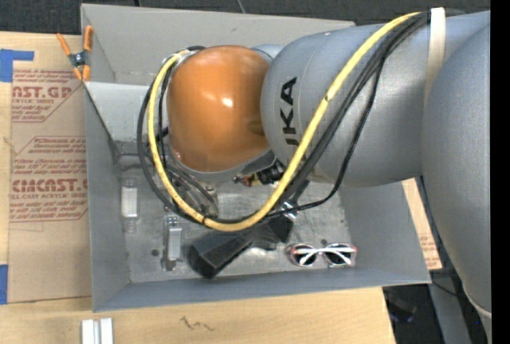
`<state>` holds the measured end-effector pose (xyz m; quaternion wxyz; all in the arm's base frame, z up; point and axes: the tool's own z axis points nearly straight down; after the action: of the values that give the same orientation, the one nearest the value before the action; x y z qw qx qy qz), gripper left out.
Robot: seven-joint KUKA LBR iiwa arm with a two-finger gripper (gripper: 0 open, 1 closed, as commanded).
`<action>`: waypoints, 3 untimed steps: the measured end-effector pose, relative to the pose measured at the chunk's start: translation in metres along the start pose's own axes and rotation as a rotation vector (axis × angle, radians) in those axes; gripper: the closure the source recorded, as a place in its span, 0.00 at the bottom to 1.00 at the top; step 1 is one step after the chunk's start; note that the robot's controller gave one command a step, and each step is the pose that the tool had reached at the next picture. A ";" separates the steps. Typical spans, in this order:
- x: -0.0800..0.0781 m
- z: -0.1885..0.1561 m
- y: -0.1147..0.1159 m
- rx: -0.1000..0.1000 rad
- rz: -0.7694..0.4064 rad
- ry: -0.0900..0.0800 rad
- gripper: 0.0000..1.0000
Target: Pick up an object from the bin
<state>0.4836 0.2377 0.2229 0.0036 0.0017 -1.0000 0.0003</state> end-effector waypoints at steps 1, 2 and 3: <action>-0.002 -0.004 -0.001 -0.002 0.003 -0.008 0.00; -0.021 0.120 -0.073 -0.002 0.055 -0.006 1.00; -0.021 0.120 -0.073 -0.002 0.055 -0.006 1.00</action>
Offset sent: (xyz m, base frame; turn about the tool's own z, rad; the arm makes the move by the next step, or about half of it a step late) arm 0.0209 -0.0741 -0.1198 0.0550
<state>0.5041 0.1643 0.1023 0.0007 -0.0257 -0.9997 -0.0004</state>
